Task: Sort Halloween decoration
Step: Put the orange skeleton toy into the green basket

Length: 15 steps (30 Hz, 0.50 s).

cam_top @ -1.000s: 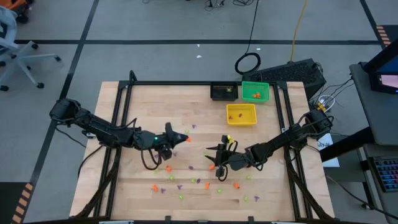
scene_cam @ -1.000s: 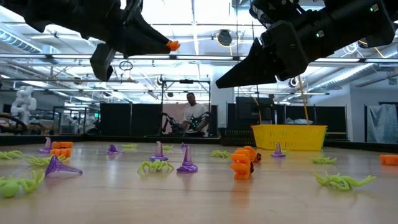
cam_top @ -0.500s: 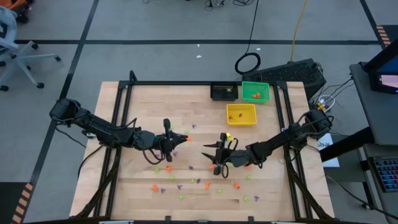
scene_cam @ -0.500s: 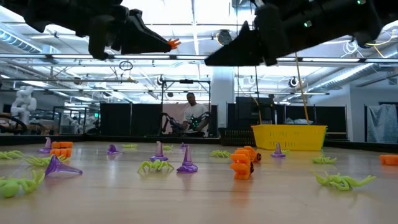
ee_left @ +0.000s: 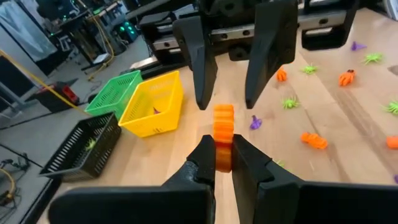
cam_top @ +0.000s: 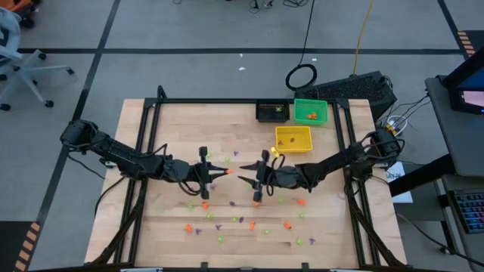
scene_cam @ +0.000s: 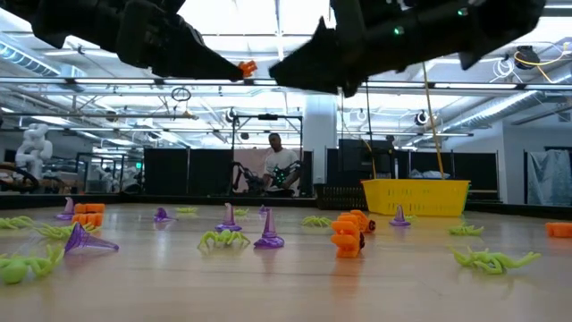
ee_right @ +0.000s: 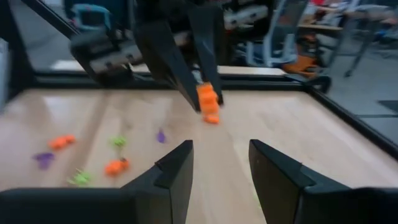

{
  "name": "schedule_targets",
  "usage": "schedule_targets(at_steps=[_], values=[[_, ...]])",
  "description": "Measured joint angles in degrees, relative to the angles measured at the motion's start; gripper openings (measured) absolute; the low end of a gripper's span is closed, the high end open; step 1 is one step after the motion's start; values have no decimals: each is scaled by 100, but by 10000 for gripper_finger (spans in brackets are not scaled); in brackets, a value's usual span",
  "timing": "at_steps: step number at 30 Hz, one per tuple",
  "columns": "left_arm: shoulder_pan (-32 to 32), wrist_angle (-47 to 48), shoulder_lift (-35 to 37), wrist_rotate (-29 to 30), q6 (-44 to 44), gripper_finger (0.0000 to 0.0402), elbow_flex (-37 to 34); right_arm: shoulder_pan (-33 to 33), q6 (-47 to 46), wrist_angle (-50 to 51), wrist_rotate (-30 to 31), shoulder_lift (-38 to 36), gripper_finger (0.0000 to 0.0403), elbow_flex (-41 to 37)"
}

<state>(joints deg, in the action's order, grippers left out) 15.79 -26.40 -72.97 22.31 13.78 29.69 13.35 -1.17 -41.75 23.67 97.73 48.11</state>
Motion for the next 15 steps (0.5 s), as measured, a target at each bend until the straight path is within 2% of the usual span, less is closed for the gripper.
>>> schedule_targets(at_steps=[5,15], values=[[0,-1,0,0,-243,20,0,-133,-74,-5,-547,0,144,147],[0,14,-2,-2,-745,20,0,-215,-29,-7,-600,0,144,206]])
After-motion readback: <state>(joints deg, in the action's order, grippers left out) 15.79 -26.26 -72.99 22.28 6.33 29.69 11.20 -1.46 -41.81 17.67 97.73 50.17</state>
